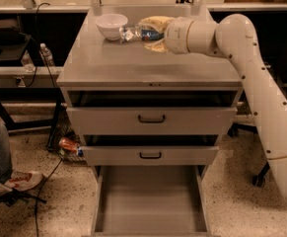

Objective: Pick redbull can from bottom drawer and place on counter

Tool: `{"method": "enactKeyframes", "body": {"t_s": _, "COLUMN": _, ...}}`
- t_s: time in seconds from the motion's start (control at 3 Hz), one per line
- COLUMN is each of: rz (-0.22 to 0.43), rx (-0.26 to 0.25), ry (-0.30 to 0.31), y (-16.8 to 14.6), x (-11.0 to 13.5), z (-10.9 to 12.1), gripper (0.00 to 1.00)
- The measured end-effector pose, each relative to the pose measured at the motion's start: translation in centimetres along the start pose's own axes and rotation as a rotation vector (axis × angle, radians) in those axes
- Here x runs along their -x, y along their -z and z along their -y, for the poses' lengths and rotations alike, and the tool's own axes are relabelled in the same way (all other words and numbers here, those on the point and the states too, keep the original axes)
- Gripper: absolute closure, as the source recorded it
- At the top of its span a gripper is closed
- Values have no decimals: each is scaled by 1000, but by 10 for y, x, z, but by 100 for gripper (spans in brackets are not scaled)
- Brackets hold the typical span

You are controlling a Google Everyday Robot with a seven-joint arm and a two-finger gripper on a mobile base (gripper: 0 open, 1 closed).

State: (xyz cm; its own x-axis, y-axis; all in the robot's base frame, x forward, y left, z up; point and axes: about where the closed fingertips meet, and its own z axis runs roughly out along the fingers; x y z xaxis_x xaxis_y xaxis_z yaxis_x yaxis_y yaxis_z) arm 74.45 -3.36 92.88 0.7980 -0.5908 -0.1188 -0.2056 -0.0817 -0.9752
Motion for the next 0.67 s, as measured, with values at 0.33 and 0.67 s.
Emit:
{"method": "enactKeyframes", "body": {"t_s": 0.33, "rz": 8, "rx": 23, "ry": -14, "y": -10, "x": -8, "z": -2, "gripper": 100}}
{"method": "enactKeyframes", "body": {"t_s": 0.67, "rz": 18, "rx": 46, "ry": -29, "y": -19, "x": -14, "z": -6, "gripper": 100}}
